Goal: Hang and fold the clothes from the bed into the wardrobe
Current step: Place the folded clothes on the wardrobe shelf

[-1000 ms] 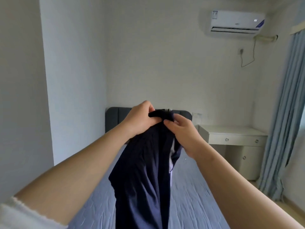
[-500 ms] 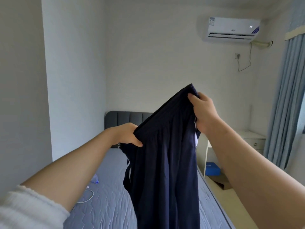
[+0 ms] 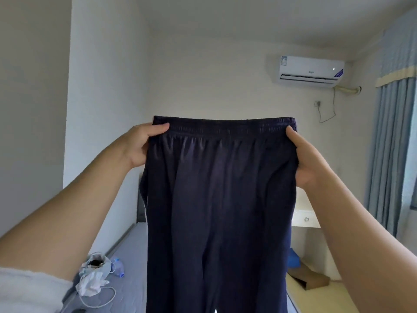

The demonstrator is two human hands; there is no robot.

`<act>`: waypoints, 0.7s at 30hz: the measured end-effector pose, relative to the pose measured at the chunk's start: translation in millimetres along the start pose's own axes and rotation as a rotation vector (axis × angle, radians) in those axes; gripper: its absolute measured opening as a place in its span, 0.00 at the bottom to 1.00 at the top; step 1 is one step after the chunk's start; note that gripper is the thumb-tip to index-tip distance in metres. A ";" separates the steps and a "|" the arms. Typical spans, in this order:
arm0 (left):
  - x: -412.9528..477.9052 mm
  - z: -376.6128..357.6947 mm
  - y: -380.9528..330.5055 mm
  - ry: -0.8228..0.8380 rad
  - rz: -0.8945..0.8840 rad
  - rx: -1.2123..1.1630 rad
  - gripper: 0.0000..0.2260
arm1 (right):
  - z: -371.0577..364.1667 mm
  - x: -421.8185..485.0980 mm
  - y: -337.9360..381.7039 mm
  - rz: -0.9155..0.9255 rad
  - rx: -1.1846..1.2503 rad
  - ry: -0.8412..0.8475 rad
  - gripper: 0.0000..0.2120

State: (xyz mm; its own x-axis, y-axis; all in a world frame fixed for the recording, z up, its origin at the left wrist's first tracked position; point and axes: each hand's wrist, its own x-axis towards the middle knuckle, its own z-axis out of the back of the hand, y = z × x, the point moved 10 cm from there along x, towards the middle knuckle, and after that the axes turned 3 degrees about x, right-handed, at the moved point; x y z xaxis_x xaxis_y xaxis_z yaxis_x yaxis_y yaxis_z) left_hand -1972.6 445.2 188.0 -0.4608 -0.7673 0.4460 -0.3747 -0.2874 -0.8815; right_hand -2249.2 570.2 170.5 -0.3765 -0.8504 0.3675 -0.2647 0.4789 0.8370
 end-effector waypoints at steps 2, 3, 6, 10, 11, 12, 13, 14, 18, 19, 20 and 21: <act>-4.1 -6.0 -2.0 0.094 0.020 0.020 0.11 | -10.6 -2.1 2.8 -0.030 0.041 0.154 0.18; -4.8 -5.9 4.2 0.105 0.063 0.063 0.12 | -11.3 -3.1 -0.1 -0.051 0.034 0.184 0.18; -9.0 4.2 29.9 0.048 0.232 0.122 0.20 | 0.4 -5.0 -26.2 -0.178 0.031 0.124 0.22; -16.2 16.6 64.1 -0.125 0.399 0.034 0.22 | 13.3 -8.7 -60.1 -0.307 0.037 -0.002 0.18; -19.0 20.4 74.5 -0.194 0.444 0.070 0.21 | 18.3 -9.5 -68.1 -0.338 0.012 -0.063 0.16; -23.0 21.8 83.5 -0.254 0.484 0.110 0.18 | 24.0 -10.1 -74.7 -0.357 -0.022 -0.127 0.15; -26.9 20.4 92.5 -0.298 0.516 0.126 0.16 | 28.7 -10.8 -80.3 -0.363 -0.054 -0.182 0.14; -30.8 16.5 100.6 -0.334 0.534 0.114 0.15 | 31.4 -11.8 -84.6 -0.358 -0.088 -0.223 0.12; -32.8 -7.2 113.8 -0.421 0.473 0.033 0.11 | 26.1 -13.1 -88.6 -0.232 -0.196 -0.297 0.07; -31.2 -14.8 113.1 -0.428 0.432 0.033 0.09 | 19.2 -12.9 -86.7 -0.181 -0.237 -0.281 0.06; -29.3 -22.9 111.0 -0.433 0.385 0.039 0.07 | 11.1 -13.0 -85.3 -0.128 -0.279 -0.257 0.05; -27.4 -31.1 107.8 -0.434 0.334 0.052 0.05 | 2.0 -13.8 -84.3 -0.076 -0.314 -0.227 0.05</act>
State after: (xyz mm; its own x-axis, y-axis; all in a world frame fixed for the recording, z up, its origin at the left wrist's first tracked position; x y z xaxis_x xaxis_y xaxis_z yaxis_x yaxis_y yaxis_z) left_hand -2025.4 453.1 85.6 -0.1699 -0.9844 0.0457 -0.2193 -0.0074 -0.9756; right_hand -2223.5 542.0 94.1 -0.5625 -0.7941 0.2301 -0.0284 0.2967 0.9545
